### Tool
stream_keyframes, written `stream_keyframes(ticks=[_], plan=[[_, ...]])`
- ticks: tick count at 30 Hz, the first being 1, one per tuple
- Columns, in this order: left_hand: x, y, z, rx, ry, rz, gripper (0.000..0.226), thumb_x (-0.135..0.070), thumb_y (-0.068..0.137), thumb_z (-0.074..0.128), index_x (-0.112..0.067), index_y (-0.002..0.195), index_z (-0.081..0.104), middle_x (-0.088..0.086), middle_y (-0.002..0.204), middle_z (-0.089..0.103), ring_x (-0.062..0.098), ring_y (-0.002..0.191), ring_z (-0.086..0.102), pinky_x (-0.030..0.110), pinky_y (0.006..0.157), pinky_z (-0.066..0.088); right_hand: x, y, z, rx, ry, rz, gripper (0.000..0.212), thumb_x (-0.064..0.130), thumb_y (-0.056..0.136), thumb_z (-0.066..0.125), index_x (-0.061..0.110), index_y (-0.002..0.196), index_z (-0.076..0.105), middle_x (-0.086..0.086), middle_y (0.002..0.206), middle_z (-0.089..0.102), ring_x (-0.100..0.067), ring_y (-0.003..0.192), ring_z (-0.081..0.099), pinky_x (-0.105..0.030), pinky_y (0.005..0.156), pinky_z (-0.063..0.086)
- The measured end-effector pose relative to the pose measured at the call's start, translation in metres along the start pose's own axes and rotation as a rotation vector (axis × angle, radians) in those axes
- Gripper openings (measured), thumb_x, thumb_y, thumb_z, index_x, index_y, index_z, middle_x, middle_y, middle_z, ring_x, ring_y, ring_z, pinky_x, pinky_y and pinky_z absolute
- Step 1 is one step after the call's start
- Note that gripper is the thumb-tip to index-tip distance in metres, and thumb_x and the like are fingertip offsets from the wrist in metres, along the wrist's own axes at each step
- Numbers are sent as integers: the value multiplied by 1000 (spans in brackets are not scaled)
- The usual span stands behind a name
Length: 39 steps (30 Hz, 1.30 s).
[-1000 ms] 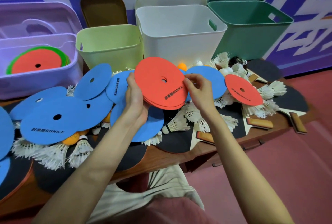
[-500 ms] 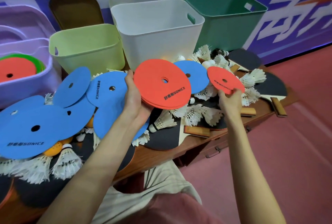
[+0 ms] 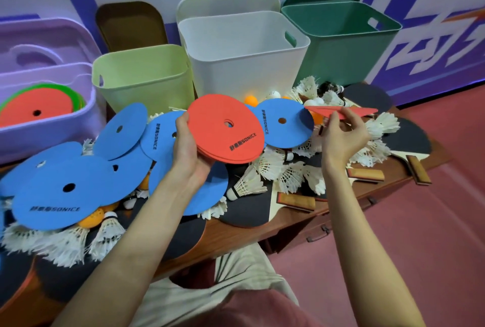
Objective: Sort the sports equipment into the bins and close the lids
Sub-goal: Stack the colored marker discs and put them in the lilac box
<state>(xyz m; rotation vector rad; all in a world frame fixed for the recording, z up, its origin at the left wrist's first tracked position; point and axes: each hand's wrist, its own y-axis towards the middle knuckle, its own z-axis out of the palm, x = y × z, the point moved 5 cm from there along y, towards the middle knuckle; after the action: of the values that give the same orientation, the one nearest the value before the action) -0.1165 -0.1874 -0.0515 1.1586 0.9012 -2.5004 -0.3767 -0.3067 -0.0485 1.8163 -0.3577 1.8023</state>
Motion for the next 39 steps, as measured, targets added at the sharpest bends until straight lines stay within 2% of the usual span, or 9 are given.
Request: stream_keyframes(ticks=[6, 10, 12, 17, 22, 27, 31, 34, 39], plan=[[-13, 4, -13, -16, -87, 15, 46, -48, 97, 36, -20, 124, 61, 3, 113, 70, 20, 97, 66, 33, 75, 55, 47, -46, 38, 225, 283, -61, 20, -6, 85, 62, -3, 104, 66, -5, 85, 67, -2, 63, 66, -15, 64, 51], [-28, -1, -27, -62, -133, 56, 39, -43, 99, 33, -19, 104, 64, 4, 97, 72, 19, 86, 66, 34, 74, 54, 65, -82, 71, 585, 417, 34, 19, -4, 86, 63, 7, 101, 67, -1, 87, 68, -10, 64, 65, -19, 65, 51], [-38, -1, -37, -65, -172, 76, 41, -42, 98, 34, -18, 109, 65, 5, 96, 73, 20, 87, 68, 34, 73, 57, 68, -100, 88, 817, 489, 127, 20, -5, 87, 59, 8, 100, 66, 4, 75, 66, -8, 60, 60, -19, 63, 50], [-58, -4, -66, -55, -238, 116, 40, -41, 96, 33, -21, 106, 66, 1, 98, 71, 19, 90, 65, 32, 80, 54, 55, -151, 123, 1231, 325, 363, 45, -16, 85, 52, 3, 125, 48, -3, 61, 60, -11, 48, 52, -19, 53, 46], [-82, -10, -98, -128, -265, 216, 40, -41, 98, 29, -22, 98, 64, -1, 90, 71, 17, 81, 65, 28, 74, 52, 56, -186, 160, 1318, -53, 49, 42, -9, 85, 51, 3, 124, 47, 7, 53, 48, 0, 44, 41, -15, 46, 35], [-116, -8, -139, -231, -315, 270, 41, -48, 96, 31, -24, 110, 62, 1, 104, 69, 17, 84, 66, 26, 67, 54, 70, -220, 207, 1330, -216, -274, 30, 27, 90, 60, 11, 116, 64, 4, 54, 45, -11, 54, 44, -38, 56, 43], [-154, -5, -165, -285, -335, 336, 41, -50, 97, 36, -22, 108, 64, 0, 97, 73, 17, 81, 69, 29, 69, 56, 84, -257, 250, 1388, -196, -262, 30, 27, 97, 51, 7, 119, 56, 5, 66, 56, -3, 54, 53, -26, 54, 45], [-192, 6, -183, -322, -256, 422, 39, -48, 96, 36, -21, 99, 65, 1, 89, 73, 18, 75, 69, 31, 69, 53, 91, -287, 292, 1465, -210, -228, 20, 21, 100, 44, 5, 103, 56, -3, 59, 56, -4, 42, 52, -18, 38, 38], [-254, 41, -228, -474, -43, 511, 40, -36, 102, 32, -19, 81, 61, -11, 68, 68, 8, 67, 63, 25, 71, 51, 105, -312, 382, 1380, -203, -346, 20, 14, 92, 52, 6, 77, 61, -2, 60, 51, -12, 53, 43, -27, 52, 35]])
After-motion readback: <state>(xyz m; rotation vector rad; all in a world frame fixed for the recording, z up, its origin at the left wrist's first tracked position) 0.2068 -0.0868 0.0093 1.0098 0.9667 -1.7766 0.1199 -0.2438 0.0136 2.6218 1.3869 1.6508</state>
